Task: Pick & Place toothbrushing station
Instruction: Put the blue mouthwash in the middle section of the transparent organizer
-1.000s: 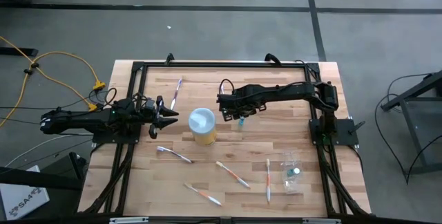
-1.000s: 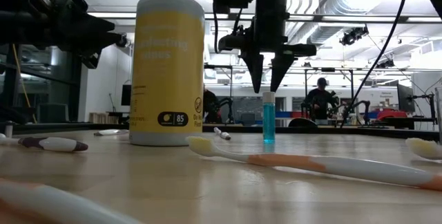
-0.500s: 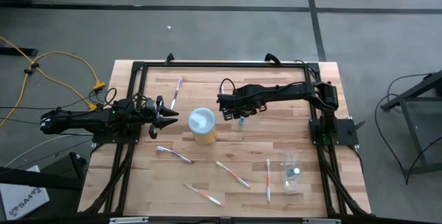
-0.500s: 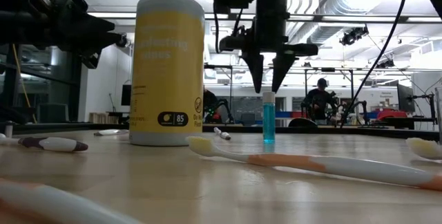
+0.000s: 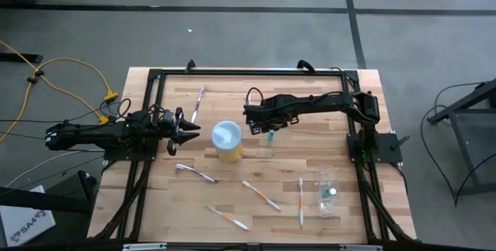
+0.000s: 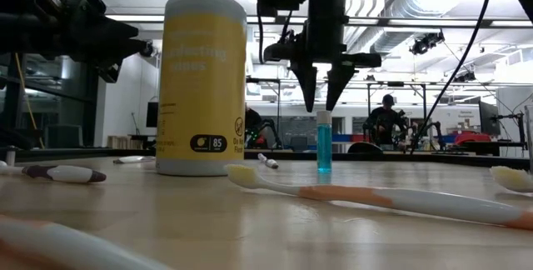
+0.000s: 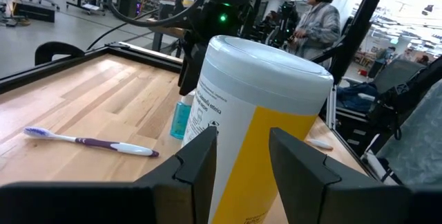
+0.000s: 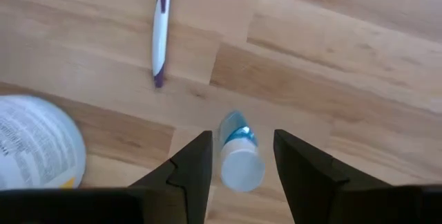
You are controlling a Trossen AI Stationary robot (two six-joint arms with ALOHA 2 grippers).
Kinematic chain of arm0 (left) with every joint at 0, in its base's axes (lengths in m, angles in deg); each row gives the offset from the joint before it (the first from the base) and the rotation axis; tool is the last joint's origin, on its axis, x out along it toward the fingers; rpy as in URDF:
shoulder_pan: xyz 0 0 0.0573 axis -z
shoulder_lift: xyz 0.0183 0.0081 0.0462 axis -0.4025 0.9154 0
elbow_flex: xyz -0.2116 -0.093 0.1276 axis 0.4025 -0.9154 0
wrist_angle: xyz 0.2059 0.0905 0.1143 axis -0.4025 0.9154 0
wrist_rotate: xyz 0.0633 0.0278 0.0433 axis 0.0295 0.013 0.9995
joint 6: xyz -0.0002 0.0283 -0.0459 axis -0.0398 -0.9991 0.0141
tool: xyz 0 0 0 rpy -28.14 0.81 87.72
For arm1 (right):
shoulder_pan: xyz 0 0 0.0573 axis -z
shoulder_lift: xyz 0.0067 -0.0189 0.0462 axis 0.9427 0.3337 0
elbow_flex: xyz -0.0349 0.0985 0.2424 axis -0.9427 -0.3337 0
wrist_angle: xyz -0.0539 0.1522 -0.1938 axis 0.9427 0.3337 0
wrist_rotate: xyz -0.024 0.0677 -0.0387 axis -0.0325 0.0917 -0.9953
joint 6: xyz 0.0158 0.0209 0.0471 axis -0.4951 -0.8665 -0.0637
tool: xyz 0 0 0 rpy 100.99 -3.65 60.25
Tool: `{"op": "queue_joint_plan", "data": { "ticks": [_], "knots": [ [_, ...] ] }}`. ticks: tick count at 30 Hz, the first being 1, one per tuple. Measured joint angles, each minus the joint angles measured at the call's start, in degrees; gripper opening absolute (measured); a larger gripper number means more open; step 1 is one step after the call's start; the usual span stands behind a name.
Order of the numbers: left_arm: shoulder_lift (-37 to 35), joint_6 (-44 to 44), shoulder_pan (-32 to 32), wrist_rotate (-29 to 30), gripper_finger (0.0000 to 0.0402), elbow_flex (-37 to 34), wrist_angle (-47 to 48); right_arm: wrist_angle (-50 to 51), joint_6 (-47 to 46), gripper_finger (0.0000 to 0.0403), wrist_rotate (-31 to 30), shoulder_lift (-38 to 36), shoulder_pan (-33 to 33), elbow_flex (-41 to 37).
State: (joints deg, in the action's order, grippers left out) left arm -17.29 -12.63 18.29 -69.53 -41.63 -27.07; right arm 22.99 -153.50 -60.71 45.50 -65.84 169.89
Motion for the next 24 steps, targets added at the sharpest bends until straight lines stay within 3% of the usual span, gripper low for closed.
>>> {"op": "queue_joint_plan", "data": {
  "ticks": [18, 24],
  "knots": [
    [0.0, 0.0, 0.0, 0.0, 0.013, 0.0, 0.0, -1.4, 1.9, 0.0147, 1.0, 0.0, 0.0, 0.0],
    [0.0, 0.0, 0.0, 0.0, 0.013, 0.0, 0.0, -1.2, 1.1, 0.0147, -2.0, 0.0, 0.0, 0.0]
  ]
}}
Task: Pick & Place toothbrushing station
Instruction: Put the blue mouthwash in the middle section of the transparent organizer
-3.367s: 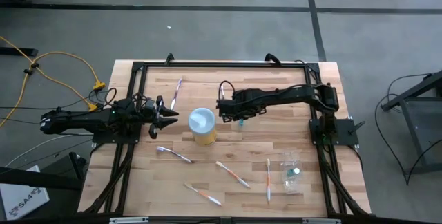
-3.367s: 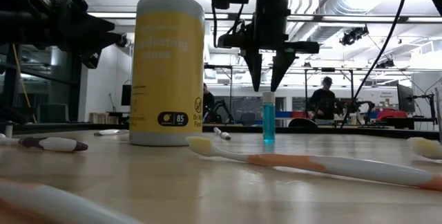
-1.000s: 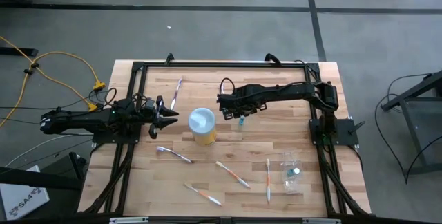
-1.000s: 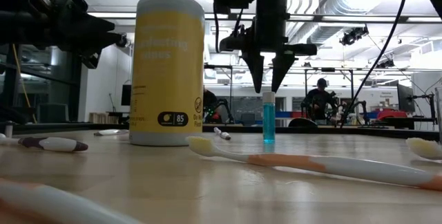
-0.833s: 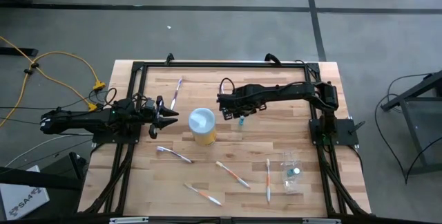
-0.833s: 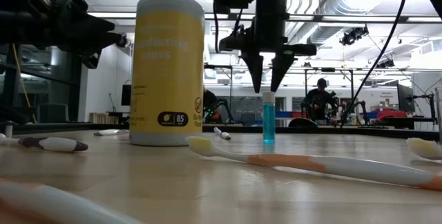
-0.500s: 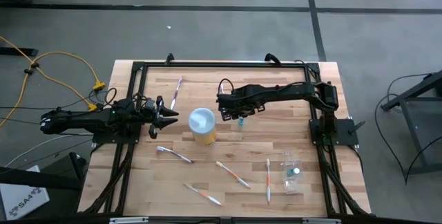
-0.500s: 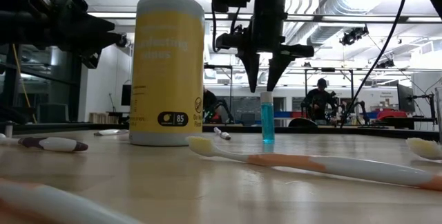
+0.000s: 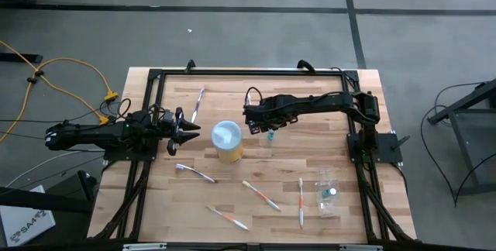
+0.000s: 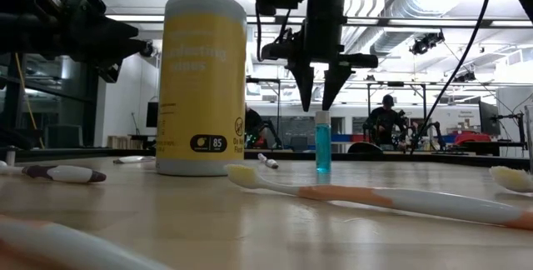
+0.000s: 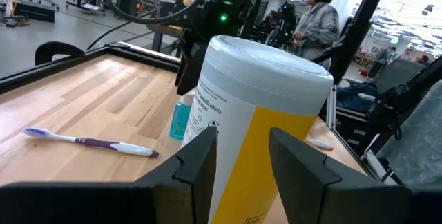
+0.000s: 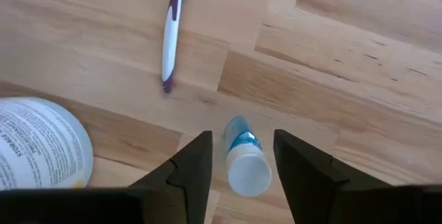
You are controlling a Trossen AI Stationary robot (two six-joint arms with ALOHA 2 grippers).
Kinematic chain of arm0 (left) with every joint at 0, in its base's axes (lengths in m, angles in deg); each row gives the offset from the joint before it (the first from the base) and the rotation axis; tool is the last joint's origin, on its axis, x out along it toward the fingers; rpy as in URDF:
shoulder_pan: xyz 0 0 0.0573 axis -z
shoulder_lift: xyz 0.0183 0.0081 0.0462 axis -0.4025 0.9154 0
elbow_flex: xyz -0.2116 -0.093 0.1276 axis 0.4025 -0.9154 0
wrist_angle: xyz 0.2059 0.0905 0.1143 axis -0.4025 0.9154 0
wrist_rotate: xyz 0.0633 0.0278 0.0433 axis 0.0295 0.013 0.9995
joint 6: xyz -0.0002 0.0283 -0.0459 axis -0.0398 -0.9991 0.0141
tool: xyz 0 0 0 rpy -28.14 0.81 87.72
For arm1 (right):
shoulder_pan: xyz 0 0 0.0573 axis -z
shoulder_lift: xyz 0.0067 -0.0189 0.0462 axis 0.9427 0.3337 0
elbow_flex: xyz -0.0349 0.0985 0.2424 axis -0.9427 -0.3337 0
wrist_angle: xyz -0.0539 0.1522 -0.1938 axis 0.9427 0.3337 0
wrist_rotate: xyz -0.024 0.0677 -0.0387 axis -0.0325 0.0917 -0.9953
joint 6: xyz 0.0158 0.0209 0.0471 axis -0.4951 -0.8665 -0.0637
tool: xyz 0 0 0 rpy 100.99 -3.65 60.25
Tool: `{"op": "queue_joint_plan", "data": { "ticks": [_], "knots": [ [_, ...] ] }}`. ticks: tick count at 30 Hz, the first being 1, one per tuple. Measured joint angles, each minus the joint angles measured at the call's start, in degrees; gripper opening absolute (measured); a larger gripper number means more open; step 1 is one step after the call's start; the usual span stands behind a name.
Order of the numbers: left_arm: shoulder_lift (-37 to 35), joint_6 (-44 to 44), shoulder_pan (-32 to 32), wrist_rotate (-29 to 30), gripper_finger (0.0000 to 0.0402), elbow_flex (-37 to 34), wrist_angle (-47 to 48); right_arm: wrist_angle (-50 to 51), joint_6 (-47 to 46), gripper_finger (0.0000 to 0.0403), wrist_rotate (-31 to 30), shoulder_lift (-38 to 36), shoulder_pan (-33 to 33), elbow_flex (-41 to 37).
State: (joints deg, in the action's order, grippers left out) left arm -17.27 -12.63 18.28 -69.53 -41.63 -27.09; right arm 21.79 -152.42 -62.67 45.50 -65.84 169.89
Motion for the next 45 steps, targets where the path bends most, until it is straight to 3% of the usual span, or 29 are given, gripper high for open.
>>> {"op": "queue_joint_plan", "data": {
  "ticks": [20, 34, 45],
  "knots": [
    [0.0, 0.0, 0.0, 0.0, 0.013, 0.0, 0.0, 0.5, -0.1, 0.0148, 0.5, 0.0, 0.8, 0.0],
    [0.0, 0.0, 0.0, 0.0, 0.013, 0.0, 0.0, 3.1, -1.7, 0.0242, 2.0, 0.0, 0.6, 0.0],
    [0.0, 0.0, 0.0, 0.0, 0.013, 0.0, 0.0, 1.9, -4.7, 0.0248, 1.9, 1.0, -0.8, 0.0]
  ]
}}
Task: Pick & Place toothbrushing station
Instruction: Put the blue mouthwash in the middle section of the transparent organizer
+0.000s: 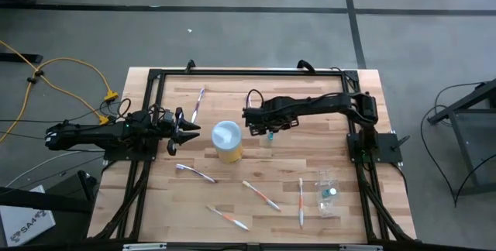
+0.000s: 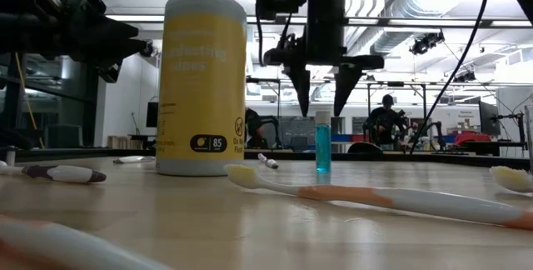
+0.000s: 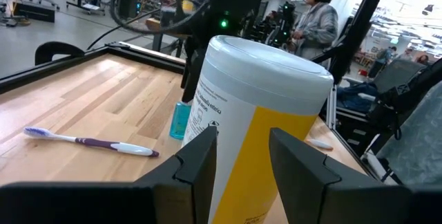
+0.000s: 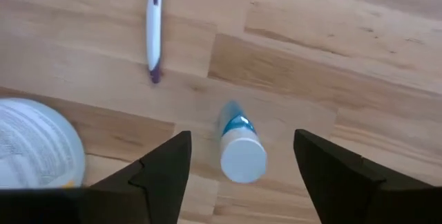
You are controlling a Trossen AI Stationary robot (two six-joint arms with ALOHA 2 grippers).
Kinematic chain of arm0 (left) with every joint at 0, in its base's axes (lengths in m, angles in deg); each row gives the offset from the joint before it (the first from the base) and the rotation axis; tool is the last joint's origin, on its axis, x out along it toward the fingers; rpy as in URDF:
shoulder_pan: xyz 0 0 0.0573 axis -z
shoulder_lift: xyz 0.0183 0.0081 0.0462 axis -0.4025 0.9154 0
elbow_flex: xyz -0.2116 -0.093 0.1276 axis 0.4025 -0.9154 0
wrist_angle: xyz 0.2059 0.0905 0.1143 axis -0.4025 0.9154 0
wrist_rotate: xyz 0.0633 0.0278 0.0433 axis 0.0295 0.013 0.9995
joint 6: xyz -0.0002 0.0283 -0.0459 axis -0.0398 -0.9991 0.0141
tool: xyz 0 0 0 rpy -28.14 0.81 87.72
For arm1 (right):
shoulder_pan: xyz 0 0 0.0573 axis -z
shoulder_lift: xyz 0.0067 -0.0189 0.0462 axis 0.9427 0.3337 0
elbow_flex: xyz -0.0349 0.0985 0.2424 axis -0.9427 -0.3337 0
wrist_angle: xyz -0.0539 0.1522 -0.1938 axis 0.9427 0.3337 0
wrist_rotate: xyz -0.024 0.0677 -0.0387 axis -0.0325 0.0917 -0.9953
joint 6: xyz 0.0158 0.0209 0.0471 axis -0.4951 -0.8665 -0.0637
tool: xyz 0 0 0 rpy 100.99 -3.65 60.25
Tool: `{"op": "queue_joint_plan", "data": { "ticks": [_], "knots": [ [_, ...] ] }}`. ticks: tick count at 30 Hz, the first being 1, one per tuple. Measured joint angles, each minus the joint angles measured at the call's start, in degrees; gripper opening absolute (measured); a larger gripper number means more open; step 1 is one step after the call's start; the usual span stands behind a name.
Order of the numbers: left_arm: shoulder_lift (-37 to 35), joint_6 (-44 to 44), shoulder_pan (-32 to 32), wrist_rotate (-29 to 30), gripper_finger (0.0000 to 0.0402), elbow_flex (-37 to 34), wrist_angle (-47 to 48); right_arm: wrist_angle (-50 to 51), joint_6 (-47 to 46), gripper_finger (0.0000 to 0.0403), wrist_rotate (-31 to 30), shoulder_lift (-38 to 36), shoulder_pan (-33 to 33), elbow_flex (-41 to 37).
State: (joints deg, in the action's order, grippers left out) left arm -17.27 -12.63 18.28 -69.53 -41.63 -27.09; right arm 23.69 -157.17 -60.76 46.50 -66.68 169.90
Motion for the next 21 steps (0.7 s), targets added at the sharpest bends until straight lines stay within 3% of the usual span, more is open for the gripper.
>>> {"op": "queue_joint_plan", "data": {
  "ticks": [21],
  "knots": [
    [0.0, 0.0, 0.0, 0.0, 0.013, 0.0, -0.4, -3.1, -7.4, 0.025, 3.2, 3.5, -0.1, 0.0]
  ]
}}
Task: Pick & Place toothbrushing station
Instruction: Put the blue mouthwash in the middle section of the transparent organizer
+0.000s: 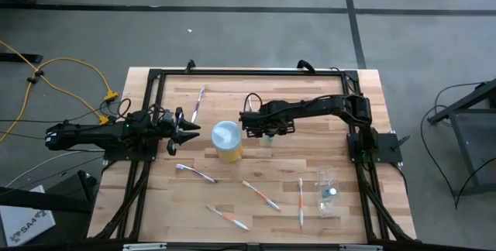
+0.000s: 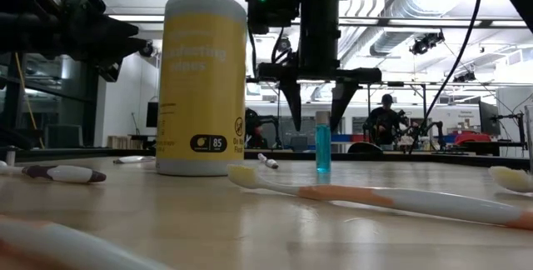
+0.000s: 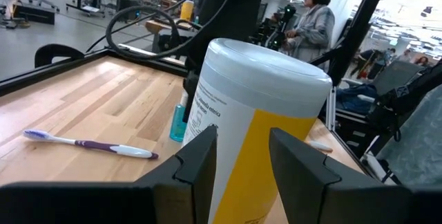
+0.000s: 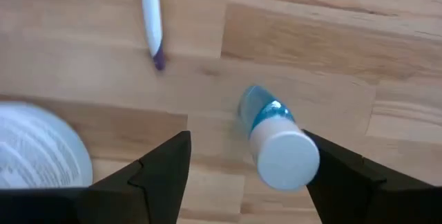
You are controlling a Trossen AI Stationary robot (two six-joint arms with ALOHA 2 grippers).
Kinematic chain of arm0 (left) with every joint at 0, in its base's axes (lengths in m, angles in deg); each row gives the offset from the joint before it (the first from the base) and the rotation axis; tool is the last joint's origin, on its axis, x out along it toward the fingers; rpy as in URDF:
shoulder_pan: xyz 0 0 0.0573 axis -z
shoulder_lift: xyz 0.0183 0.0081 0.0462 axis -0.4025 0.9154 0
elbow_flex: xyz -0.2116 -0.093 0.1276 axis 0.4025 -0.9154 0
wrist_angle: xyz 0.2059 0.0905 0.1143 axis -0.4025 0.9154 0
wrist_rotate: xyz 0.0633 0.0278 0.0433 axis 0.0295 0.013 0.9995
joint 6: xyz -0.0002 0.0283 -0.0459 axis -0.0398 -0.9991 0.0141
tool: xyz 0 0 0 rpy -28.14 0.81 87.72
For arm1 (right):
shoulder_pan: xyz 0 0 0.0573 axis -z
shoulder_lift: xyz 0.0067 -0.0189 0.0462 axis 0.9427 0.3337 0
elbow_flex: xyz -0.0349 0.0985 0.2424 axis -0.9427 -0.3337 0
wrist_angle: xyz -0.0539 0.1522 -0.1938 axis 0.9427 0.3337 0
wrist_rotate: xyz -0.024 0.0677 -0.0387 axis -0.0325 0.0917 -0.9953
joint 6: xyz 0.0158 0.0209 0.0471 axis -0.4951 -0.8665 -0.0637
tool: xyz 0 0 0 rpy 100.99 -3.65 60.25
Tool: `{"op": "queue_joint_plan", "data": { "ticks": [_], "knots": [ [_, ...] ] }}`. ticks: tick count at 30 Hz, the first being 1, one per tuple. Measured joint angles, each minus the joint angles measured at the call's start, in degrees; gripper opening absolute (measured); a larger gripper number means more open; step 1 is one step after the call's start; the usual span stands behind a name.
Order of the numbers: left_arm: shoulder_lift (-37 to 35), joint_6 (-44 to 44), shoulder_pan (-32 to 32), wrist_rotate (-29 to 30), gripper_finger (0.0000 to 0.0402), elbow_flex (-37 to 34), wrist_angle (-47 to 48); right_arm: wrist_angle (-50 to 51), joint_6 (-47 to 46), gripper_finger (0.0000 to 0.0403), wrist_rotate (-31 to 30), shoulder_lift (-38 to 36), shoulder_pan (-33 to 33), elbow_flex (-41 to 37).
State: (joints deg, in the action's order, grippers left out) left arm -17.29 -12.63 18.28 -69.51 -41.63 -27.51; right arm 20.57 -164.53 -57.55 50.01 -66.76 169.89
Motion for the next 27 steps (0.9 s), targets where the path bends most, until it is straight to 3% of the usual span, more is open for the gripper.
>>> {"op": "queue_joint_plan", "data": {
  "ticks": [14, 27],
  "knots": [
    [0.0, 0.0, 0.0, 0.0, 0.013, 0.0, 0.0, 0.4, -5.1, 0.0222, 1.5, 0.0, 0.5, 0.0],
    [0.0, 0.0, 0.0, 0.0, 0.013, 0.0, 0.0, 0.4, -4.6, 0.0153, 2.9, 0.0, 0.9, 0.0]
  ]
}}
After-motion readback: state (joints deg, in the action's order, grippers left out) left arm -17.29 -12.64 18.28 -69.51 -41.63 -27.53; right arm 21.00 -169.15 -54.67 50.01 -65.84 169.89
